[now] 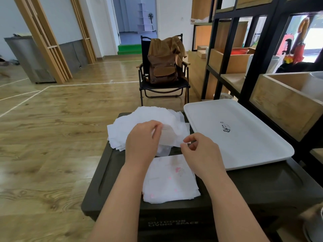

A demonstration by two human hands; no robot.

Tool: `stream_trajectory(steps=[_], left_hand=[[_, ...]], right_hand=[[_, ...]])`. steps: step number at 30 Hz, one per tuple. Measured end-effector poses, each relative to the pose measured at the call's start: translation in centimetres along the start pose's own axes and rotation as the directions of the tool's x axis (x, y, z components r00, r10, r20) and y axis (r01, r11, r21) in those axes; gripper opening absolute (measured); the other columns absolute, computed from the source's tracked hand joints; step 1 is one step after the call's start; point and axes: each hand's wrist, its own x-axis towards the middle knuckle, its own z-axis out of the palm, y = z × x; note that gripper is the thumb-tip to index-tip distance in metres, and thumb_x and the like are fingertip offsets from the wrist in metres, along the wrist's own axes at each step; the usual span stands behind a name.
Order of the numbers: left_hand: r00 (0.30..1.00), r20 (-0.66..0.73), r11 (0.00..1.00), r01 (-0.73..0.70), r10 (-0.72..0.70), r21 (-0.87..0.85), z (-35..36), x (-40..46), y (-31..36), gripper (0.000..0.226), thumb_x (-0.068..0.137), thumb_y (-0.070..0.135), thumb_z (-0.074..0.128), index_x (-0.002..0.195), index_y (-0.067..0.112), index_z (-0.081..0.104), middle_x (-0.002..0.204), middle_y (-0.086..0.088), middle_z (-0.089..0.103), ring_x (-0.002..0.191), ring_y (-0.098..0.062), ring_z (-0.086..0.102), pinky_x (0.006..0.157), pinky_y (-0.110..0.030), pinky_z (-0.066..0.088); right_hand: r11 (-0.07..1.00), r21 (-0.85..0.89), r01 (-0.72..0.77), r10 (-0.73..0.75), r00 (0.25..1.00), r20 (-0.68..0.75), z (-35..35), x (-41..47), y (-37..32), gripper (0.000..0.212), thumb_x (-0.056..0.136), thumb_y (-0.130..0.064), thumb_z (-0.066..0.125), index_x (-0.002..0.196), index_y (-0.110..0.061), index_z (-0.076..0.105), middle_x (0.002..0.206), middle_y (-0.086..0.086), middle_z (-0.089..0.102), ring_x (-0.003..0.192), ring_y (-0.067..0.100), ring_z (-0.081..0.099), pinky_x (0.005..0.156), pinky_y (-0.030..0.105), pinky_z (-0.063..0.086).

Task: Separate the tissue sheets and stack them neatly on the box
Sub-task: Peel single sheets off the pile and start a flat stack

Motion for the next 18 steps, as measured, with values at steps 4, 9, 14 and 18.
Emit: stream_trajectory(steps=[4, 9, 14, 18], left_hand=[[0.954, -0.09, 0.869, 0.218, -0.285, -0.443, -2.6, -0.2, 1.9, 0.02, 0.097, 0.035, 0.057, 0.079, 0.038, 0.066, 0.061, 0.005, 0.063, 0.056, -0.011, 0.053, 0.058, -0.02, 0.042], [0.819, 0.161, 0.45, 0.454, -0.55, -0.77, -4.5, -0.3, 2.6, 0.019, 0.099, 0.032, 0.056, 0.091, 0.031, 0.073, 0.084, 0.006, 0.076, 0.071, -0.014, 0.069, 0.059, -0.029, 0.053], [0.792, 0.232, 0.434, 0.524, -0.565, -0.733, -4.5, -0.7, 1.4, 0.018, 0.101, 0.03, 0.054, 0.104, 0.027, 0.071, 0.098, 0.006, 0.077, 0.092, -0.017, 0.073, 0.071, -0.033, 0.055], [0.781, 0.318, 0.376, 0.56, -0.538, -0.738, -4.8, -0.6, 1.2, 0.02, 0.102, 0.028, 0.053, 0.101, 0.028, 0.073, 0.099, 0.004, 0.077, 0.089, -0.016, 0.074, 0.069, -0.033, 0.056]], right_hand=[[0.975, 0.221, -0.034, 0.026, 0.999, 0.041, 0.1, 0.1, -0.2, 0.054, 0.09, -0.038, 0.063, 0.133, -0.034, 0.031, 0.094, -0.013, 0.063, 0.077, -0.005, 0.055, 0.059, 0.009, 0.032], [0.881, 0.474, -0.009, -0.03, 0.997, 0.074, 0.6, 0.4, -1.1, 0.053, 0.09, -0.051, 0.058, 0.135, -0.044, 0.03, 0.081, -0.03, 0.069, 0.081, -0.017, 0.061, 0.067, 0.013, 0.04], [0.877, 0.474, 0.079, -0.086, 0.996, -0.006, 0.9, 0.2, -1.5, 0.056, 0.083, -0.045, 0.069, 0.125, -0.054, 0.034, 0.094, -0.032, 0.063, 0.092, -0.02, 0.055, 0.058, 0.004, 0.041], [0.888, 0.445, 0.117, -0.133, 0.991, 0.005, 0.9, 0.1, -1.4, 0.068, 0.079, -0.043, 0.075, 0.129, -0.056, 0.031, 0.109, -0.039, 0.048, 0.1, -0.019, 0.047, 0.071, 0.006, 0.036]])
